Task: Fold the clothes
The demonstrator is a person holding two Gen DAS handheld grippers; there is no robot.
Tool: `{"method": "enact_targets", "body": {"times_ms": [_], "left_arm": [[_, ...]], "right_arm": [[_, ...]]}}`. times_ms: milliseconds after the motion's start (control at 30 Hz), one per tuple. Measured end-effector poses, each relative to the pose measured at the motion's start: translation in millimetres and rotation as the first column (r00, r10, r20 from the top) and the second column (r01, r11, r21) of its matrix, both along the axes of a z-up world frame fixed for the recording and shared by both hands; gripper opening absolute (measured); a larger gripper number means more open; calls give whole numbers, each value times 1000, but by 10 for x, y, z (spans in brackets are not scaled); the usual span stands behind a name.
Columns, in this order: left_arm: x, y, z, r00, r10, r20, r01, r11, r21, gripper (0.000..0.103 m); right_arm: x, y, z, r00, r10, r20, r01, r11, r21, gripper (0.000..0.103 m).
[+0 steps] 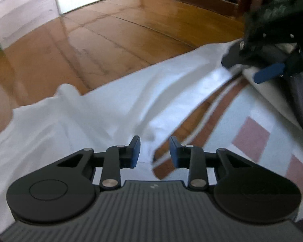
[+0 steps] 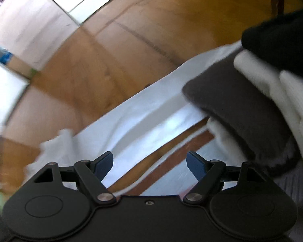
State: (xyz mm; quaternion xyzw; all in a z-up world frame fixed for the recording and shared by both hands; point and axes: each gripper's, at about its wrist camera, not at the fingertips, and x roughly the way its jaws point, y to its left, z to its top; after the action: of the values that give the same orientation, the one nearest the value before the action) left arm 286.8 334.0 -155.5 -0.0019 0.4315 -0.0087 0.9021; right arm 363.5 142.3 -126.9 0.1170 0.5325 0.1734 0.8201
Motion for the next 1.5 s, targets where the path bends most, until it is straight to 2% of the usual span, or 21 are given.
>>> {"method": "enact_targets", "body": {"times_ms": [100,200,333,467,567,600,633,700,767,833,867,933,967,1033,1133,1233,1267,1300,1367,1433,1500], "left_arm": [[8,153,-30,1000,20,11,-19,998,-61,31],[109,161,-135,1000,-14,-2,14,1000,-6,31],[156,175,-220,999,-43,15,43,999,-12,43],[88,420,-268,997,44,64,-36,991,-130,43],[31,764,-317,986,159,53,-134,938,-319,41],[8,836,-323,984,169,53,-140,926,-350,41],[-13,886,-322,983,173,55,-141,921,-362,41],[-63,962,-305,981,179,76,-141,924,-357,41],[-112,1054,-300,976,199,88,-152,913,-378,43],[-130,1142,-301,970,232,79,-182,897,-403,43],[-138,1171,-301,968,239,77,-188,893,-408,43],[-144,1202,-303,967,244,75,-196,897,-396,43],[-146,1224,-311,964,258,63,-215,898,-384,43],[-150,1280,-335,953,301,27,-272,895,-354,43],[-232,1420,-347,941,338,24,-295,851,-434,43],[-387,1613,-284,918,394,41,-317,793,-520,43],[-444,1698,-267,907,420,39,-329,762,-558,43],[-507,1785,-246,894,446,37,-340,731,-591,43],[-691,1993,-143,859,509,62,-365,692,-623,43],[-885,2145,-54,828,554,90,-393,687,-611,43],[-1135,2270,50,795,593,126,-439,706,-556,43]], "right_arm": [[3,239,-79,993,62,98,-59,997,-40,83],[165,267,-276,1000,-29,10,29,1000,-2,83],[214,275,-338,997,-68,-31,68,997,31,83],[303,273,-353,997,-82,1,82,997,11,83],[333,149,-467,984,-170,-56,174,982,79,83],[327,126,-518,979,-191,-71,197,976,90,83],[321,106,-569,974,-211,-85,219,971,99,83],[244,87,-623,968,-246,-50,250,959,134,83],[176,106,-664,959,-282,0,279,947,156,83],[171,164,-706,956,-285,62,273,949,156,75],[199,197,-715,953,-284,103,271,954,127,66],[321,248,-748,948,-269,171,263,963,61,36],[348,249,-736,945,-259,197,252,966,64,8],[394,247,-706,939,-240,248,227,971,78,8],[266,395,-440,920,-204,335,162,976,148,8],[9,755,26,857,-79,508,26,993,111,8],[-138,922,194,814,-24,580,-27,997,78,8],[-291,1095,363,762,34,647,-78,996,39,8],[-736,1412,623,612,178,770,-195,978,-71,8],[-1217,1798,682,457,351,817,-350,916,-198,8],[-1579,2099,572,370,484,793,-474,832,-287,8]]}}
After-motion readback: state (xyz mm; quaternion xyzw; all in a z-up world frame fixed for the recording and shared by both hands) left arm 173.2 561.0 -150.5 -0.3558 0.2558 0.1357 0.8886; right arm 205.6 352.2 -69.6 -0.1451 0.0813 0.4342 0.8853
